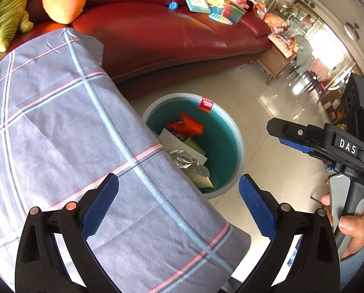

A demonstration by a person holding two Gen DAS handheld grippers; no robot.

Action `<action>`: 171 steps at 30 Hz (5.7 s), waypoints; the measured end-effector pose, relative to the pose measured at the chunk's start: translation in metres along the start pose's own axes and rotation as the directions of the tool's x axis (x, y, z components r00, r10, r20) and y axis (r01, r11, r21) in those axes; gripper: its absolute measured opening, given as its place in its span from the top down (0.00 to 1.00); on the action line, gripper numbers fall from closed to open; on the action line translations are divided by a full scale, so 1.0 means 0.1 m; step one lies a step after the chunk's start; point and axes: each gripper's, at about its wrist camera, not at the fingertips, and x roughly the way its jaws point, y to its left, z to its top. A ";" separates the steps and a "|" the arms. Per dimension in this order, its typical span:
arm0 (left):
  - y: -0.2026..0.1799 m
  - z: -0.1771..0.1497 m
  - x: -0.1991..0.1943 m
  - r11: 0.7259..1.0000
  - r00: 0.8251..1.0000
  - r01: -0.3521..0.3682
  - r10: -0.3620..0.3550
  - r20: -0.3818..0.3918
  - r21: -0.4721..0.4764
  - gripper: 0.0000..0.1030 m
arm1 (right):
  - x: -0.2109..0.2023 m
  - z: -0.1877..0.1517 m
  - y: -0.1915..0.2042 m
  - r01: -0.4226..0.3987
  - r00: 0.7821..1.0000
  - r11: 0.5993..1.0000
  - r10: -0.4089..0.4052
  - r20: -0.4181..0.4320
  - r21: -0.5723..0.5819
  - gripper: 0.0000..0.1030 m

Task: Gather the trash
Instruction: 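Move both open tools back over the table toward the remaining trash, then grasp the green-orange egg wrapper with the left tool while the right tool grasps the white cup lid, then carry the egg wrapper and cup lid over the teal bin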

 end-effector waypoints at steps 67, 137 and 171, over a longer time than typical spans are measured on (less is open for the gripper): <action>2.40 -2.94 -2.07 0.787 0.854 -0.410 0.509 0.108 -0.462 0.40 | 0.72 -2.17 3.09 -0.259 0.927 0.828 0.068 -0.369 -0.498 0.17; 1.35 -0.86 -1.29 0.978 0.973 -0.104 0.138 0.184 -0.183 0.40 | 0.08 -0.53 1.28 -0.236 0.971 0.941 0.220 -0.089 -0.242 0.44; -0.28 0.58 0.57 0.997 1.000 -0.012 0.012 -0.002 0.082 0.39 | 0.07 0.23 -0.46 -0.122 0.992 0.991 0.121 0.021 0.055 0.42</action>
